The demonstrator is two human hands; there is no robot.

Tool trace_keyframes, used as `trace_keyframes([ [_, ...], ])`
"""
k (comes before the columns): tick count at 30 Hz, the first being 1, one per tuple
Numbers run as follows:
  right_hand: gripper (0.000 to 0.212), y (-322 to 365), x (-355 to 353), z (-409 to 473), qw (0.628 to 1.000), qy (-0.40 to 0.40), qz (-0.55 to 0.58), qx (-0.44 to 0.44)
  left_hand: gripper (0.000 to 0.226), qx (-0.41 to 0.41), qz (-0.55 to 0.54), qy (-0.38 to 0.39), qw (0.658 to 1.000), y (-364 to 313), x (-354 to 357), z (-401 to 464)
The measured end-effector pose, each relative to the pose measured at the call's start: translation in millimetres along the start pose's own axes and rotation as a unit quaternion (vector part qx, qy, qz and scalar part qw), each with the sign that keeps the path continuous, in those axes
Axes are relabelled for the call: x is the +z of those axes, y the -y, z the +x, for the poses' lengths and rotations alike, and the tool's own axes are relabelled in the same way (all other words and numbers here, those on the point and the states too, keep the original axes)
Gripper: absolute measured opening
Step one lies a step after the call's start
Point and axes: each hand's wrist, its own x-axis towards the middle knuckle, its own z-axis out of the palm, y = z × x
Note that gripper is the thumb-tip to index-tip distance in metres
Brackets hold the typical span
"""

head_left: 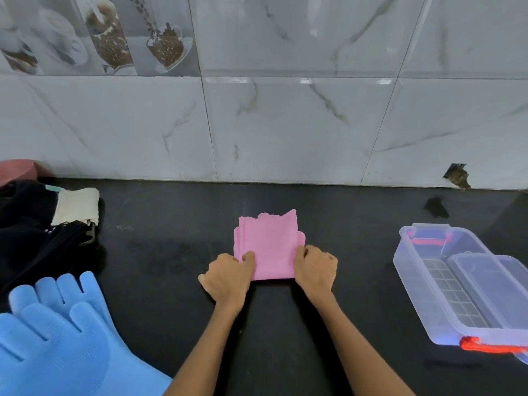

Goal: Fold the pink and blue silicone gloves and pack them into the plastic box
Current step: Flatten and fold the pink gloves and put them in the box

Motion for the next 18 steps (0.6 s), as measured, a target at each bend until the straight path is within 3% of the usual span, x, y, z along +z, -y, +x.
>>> trace_keyframes([
  [2, 0.026, -12, -1, -13, 0.983, -0.058, 0.173, -0.015, 0.027, 0.052, -0.086, -0.047, 0.994, 8, 7, -9],
  [4, 0.019, -17, -5, -17, 0.967, -0.065, 0.244, -0.021, 0.012, 0.093, -0.168, -0.074, 0.979, 14, 11, -11],
  [5, 0.024, -17, -6, -18, 0.967, -0.05, 0.249, -0.029, 0.017, 0.107, -0.196, -0.071, 0.972, 15, 11, -10],
  [7, 0.045, -17, -4, -16, 0.977, -0.003, 0.199, -0.071, 0.024, 0.138, -0.233, -0.045, 0.961, 15, 13, -7],
  [9, 0.059, -17, 4, -15, 0.987, 0.051, 0.081, -0.129, 0.03, 0.172, -0.235, 0.0, 0.957, 15, 16, -5],
  [11, 0.061, -16, 11, -11, 0.986, 0.075, -0.012, -0.146, 0.046, 0.181, -0.215, 0.054, 0.958, 14, 19, -1],
  [14, 0.058, -15, 17, -4, 0.989, 0.076, -0.046, -0.117, 0.06, 0.139, -0.22, 0.09, 0.961, 9, 24, 8],
  [16, 0.056, -15, 18, -2, 0.991, 0.066, -0.038, -0.11, 0.046, 0.112, -0.242, 0.072, 0.961, 6, 24, 12],
  [18, 0.053, -16, 20, -1, 0.993, 0.047, -0.021, -0.11, 0.018, 0.106, -0.255, 0.04, 0.96, 6, 26, 14],
])
